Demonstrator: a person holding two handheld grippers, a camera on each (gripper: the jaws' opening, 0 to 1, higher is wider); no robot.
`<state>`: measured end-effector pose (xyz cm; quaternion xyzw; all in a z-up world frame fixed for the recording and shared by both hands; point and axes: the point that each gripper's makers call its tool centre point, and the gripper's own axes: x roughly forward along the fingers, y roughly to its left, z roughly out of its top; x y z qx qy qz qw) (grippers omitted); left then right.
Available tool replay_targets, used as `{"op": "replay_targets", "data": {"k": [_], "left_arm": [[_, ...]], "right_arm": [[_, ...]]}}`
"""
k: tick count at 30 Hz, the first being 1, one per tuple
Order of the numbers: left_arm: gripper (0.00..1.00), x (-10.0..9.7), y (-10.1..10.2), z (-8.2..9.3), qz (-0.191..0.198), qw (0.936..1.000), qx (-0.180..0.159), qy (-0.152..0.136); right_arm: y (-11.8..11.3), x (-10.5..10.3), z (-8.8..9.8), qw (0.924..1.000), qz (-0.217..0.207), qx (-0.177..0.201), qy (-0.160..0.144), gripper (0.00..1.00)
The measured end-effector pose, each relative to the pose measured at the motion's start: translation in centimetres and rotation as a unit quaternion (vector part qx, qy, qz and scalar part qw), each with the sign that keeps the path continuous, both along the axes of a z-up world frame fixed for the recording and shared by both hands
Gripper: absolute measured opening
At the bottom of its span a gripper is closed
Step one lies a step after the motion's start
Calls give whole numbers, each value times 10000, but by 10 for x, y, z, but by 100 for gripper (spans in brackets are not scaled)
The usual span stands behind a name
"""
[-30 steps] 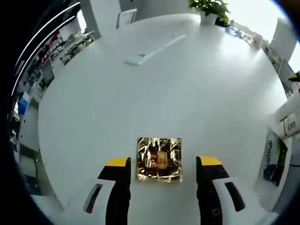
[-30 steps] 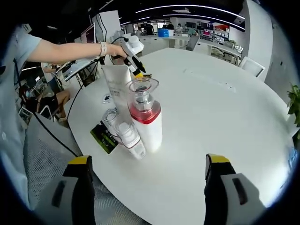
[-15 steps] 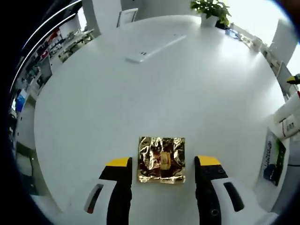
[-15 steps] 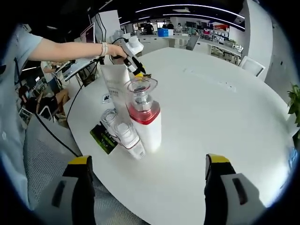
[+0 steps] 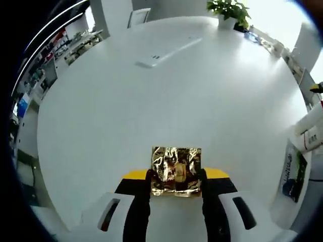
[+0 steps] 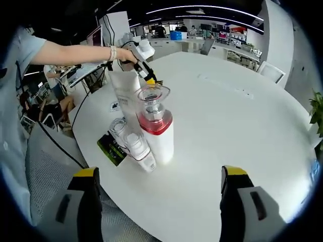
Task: Arrange the skincare products in the storage area until every visible bottle or jar stands upright without overlapping.
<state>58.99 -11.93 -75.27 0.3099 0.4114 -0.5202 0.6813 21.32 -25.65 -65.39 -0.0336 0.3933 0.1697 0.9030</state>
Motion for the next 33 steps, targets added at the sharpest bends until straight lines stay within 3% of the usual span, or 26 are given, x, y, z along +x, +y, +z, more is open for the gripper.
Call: {"op": "replay_targets", "data": {"k": [13,22,33], "left_arm": [[36,-9,2,0,-20,9999,106,56],[36,-27,7,1,-431,9986,260,-128],[36,-60,18,6,-884,9951,430,-121]], "right_arm": [[3,3,2,10000,49,9,-47,99],[4,2,3,10000,52,16,-76,99],[8,2,9,9998,73,58,-190,100]]}}
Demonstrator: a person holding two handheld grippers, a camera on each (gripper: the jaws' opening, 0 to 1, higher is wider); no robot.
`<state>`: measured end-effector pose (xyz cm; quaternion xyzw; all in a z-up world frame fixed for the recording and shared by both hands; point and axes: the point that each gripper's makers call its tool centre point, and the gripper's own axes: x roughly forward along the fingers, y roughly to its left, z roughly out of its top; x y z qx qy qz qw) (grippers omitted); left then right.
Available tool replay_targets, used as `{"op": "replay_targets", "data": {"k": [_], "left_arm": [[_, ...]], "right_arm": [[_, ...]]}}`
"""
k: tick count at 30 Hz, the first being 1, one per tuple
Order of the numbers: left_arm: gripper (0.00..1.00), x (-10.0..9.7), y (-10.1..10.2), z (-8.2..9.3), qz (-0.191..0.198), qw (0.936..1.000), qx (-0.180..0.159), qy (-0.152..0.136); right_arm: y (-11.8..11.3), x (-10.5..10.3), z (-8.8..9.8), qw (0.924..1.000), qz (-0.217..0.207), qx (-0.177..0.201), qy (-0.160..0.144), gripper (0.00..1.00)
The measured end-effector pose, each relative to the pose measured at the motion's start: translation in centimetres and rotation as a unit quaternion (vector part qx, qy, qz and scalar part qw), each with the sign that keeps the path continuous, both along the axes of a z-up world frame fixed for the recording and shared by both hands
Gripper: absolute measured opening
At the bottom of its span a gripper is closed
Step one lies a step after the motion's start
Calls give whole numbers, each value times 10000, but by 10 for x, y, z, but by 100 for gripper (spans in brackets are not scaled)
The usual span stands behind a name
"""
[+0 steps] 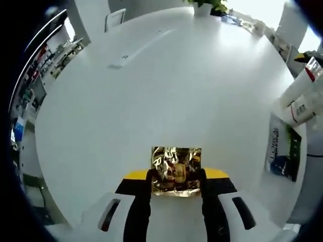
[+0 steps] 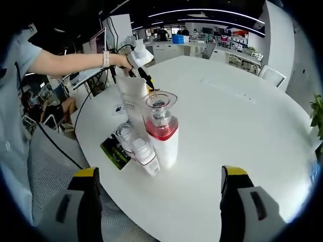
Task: Arrange the skincare products in the storage area until every visible bottle or jar stands upright without overlapping.
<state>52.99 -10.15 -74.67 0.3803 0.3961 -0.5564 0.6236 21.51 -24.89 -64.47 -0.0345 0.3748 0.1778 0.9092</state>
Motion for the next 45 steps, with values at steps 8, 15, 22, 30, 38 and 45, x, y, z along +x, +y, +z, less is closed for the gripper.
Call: {"op": "replay_targets", "data": {"k": [8,15,22,30,38,45], "left_arm": [[36,-23,6,5,-290,9996,52,-50],[36,-47,12,11,-567,9983,111,-93],[36,-77,19,13,-860,9961,162,-118],[36,-107,28,19,-1150,9930,208,-174],[36,-134,34,23,-1380,9903,155,-85],[36,-153,39,23,-1531,9881,72,152]], "right_arm": [[6,0,6,9999,51,59,-110,100],[9,0,9,9998,89,38,-183,100],[13,-1,14,9995,128,40,-286,100],[15,-2,17,9993,166,14,-343,100],[18,-3,20,9990,233,-19,-389,100],[19,-6,22,9988,258,-56,-415,100]]}}
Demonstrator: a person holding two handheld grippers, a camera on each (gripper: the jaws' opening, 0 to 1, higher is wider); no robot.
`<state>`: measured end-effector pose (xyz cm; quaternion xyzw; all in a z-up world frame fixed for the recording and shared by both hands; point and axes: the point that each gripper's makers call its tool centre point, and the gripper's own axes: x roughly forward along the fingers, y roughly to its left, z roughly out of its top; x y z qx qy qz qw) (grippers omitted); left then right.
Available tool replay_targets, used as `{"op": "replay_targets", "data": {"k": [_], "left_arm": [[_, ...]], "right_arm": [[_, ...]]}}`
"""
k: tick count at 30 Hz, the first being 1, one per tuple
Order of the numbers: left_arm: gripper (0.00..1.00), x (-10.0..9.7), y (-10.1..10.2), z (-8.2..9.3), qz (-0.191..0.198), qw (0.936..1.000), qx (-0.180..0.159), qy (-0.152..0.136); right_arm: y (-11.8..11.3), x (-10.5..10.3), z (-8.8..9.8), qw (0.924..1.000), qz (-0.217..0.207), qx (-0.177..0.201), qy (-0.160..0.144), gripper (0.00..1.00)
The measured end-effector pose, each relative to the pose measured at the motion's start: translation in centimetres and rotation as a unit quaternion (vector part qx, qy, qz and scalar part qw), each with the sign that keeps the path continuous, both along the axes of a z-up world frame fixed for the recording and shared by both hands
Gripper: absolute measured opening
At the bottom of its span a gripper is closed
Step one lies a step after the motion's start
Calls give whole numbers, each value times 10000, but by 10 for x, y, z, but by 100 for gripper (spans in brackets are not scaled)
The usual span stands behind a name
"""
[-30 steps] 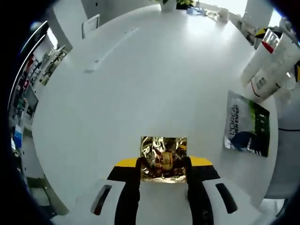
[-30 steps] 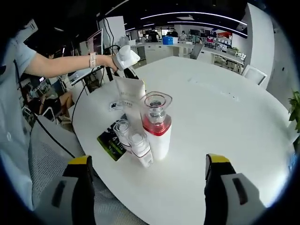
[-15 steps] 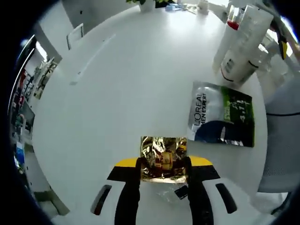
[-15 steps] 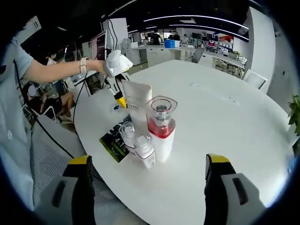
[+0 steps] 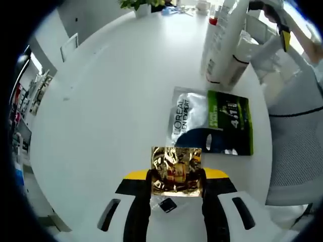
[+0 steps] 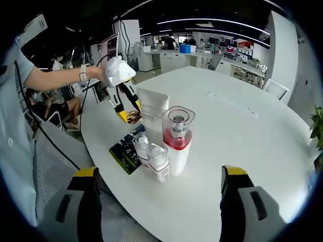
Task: Arrange the skincare products in the storage area until every visible bottle or jar stands upright without overlapping.
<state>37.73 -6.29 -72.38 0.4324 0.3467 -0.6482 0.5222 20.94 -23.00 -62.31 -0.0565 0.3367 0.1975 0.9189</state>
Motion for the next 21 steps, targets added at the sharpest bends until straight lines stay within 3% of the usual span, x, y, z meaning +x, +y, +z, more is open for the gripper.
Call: {"op": "replay_targets", "data": {"k": [13,21], "left_arm": [[36,-38,14,-12,-152,9988,93,465],[36,-38,20,-21,-191,9981,198,553]], "right_arm": [[3,-4,-1,10000,30,-14,16,100],[-1,-2,0,10000,-4,-15,-2,100]]}}
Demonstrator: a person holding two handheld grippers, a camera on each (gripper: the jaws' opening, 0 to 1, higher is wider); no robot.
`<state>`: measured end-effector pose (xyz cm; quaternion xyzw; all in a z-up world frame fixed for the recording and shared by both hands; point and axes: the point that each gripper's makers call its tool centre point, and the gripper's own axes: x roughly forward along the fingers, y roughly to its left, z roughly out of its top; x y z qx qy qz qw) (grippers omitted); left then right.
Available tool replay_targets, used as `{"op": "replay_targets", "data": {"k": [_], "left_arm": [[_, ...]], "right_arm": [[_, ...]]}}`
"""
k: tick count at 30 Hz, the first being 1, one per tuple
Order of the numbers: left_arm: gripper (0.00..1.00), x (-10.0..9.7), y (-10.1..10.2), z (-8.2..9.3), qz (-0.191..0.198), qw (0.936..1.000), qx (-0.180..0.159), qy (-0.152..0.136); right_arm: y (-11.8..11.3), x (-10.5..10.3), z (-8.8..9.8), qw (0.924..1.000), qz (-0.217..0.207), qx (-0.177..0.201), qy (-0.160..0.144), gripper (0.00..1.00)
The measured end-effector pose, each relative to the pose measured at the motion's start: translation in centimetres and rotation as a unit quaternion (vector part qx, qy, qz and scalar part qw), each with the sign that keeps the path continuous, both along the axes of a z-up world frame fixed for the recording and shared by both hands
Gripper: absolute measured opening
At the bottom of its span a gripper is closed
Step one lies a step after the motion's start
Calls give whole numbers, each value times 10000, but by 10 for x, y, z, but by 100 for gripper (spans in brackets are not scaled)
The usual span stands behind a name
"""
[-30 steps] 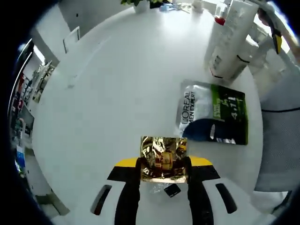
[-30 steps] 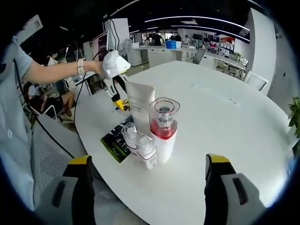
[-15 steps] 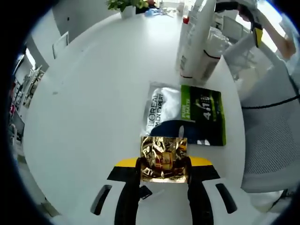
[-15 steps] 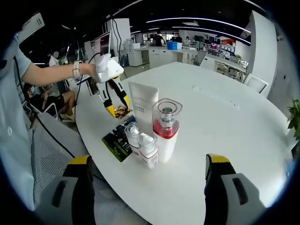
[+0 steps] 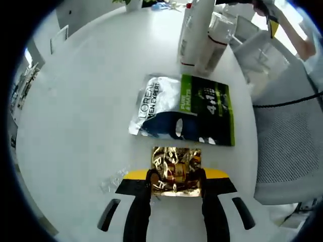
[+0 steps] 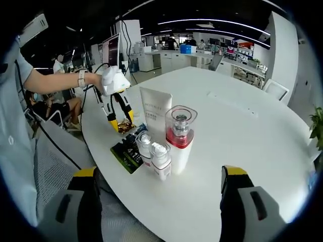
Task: Arrange the skincare products in the storage area until every visible bottle or jar stands upright without overlapping.
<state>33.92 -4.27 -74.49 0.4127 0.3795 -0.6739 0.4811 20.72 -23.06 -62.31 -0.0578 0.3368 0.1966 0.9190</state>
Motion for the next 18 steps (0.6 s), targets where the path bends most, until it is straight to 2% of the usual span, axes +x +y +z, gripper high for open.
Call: {"op": "replay_targets", "data": {"k": [1,3,6,18], "left_arm": [[36,2,0,-1,99,9999,57,-3],[36,3,0,-1,19,10000,42,-66],[36,8,0,-4,-314,9986,57,-414],[37,22,-8,-6,-329,9976,-16,-617]], "right_arm": [[0,0,0,10000,-2,-2,5,100],[0,0,-1,10000,-1,8,15,100],[-1,-1,-2,10000,2,5,30,100],[-4,1,-2,10000,-22,0,30,100]]}}
